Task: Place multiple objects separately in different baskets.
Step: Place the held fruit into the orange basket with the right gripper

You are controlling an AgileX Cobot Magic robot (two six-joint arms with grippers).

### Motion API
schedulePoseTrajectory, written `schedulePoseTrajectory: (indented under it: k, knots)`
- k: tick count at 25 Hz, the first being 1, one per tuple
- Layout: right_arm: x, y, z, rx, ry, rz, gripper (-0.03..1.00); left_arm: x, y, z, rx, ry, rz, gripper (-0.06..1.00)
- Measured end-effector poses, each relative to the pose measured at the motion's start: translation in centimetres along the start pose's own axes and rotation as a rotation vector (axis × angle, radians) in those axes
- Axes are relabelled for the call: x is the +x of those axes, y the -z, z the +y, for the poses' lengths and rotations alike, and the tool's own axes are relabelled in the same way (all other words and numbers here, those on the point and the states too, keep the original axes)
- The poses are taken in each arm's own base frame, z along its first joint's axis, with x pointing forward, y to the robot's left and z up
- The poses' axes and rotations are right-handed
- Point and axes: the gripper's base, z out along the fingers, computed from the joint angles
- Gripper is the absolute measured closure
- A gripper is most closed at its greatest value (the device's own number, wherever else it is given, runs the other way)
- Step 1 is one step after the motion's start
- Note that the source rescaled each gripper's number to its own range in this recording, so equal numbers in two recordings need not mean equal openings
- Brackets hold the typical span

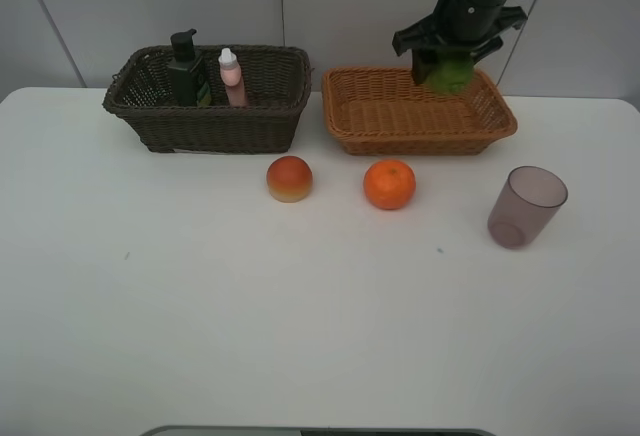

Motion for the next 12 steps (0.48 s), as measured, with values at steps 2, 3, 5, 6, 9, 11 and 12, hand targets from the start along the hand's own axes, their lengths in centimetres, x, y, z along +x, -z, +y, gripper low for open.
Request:
schedulePoseTrajectory:
  k: [2, 3, 5, 6, 9, 11, 12]
  knots:
    - [-0.3, -1.4, -0.7, 0.003, -0.037, -0.017, 0.39, 0.0, 0.0, 0.0, 0.000, 0.000, 0.000, 0.00]
    - [-0.4, -2.2, -1.1, 0.004, -0.063, -0.029, 0.39, 0.0, 0.0, 0.0, 0.000, 0.000, 0.000, 0.00]
    - [-0.6, -3.5, -1.7, 0.004, -0.111, -0.055, 0.39, 0.0, 0.0, 0.0, 0.000, 0.000, 0.000, 0.00]
    - [-0.7, -4.1, -2.1, 0.004, -0.132, -0.070, 0.39, 0.0, 0.0, 0.0, 0.000, 0.000, 0.000, 0.00]
    - [-0.9, -5.8, -2.9, 0.003, -0.172, -0.103, 0.39, 0.0, 0.0, 0.0, 0.000, 0.000, 0.000, 0.00]
    - [-0.8, -7.2, -3.1, 0.005, -0.185, -0.112, 0.39, 0.0, 0.0, 0.0, 0.000, 0.000, 0.000, 0.00]
    - [-0.7, -7.8, -3.2, 0.009, -0.183, -0.114, 0.39, 0.0, 0.0, 0.0, 0.000, 0.000, 0.000, 0.00]
